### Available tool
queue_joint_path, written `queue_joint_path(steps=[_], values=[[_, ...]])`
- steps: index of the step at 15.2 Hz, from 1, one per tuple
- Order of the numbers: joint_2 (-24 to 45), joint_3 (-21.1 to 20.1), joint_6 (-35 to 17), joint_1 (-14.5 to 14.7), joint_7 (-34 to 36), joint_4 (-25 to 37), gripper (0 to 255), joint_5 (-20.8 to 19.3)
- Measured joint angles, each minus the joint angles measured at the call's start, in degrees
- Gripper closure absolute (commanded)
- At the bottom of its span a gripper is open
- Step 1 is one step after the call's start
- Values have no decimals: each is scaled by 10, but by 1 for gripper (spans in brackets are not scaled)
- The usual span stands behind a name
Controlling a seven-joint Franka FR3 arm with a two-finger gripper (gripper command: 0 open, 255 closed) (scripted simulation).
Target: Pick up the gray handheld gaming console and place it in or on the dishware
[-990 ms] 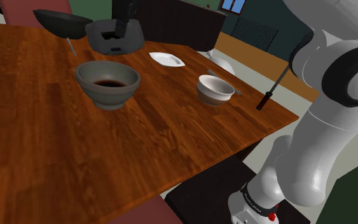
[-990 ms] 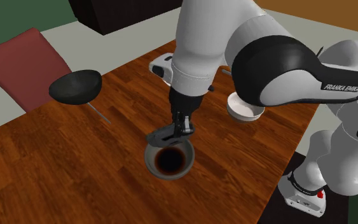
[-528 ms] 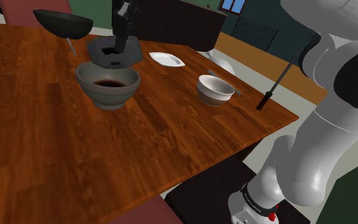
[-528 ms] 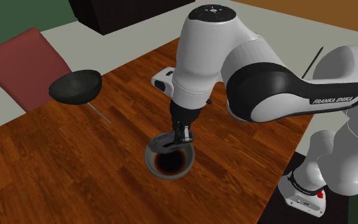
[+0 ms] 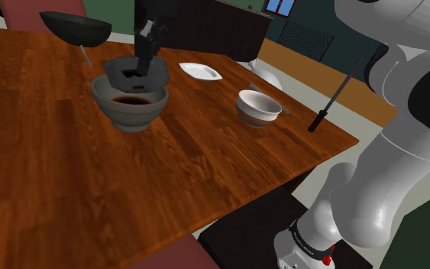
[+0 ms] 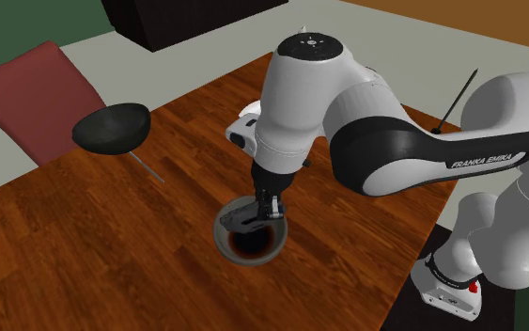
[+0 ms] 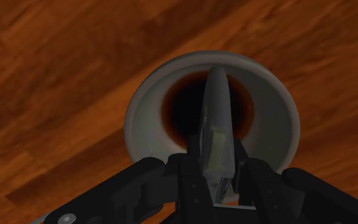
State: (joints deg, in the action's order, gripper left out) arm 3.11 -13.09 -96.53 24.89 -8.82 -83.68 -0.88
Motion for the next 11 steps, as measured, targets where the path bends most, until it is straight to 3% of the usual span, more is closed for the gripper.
queue_joint_path(steps=[3,4,11], values=[[0,0,-1,0,0,-1,255,0],[0,0,-1,0,0,-1,0,0],[1,0,9,0,-1,11,0,0]])
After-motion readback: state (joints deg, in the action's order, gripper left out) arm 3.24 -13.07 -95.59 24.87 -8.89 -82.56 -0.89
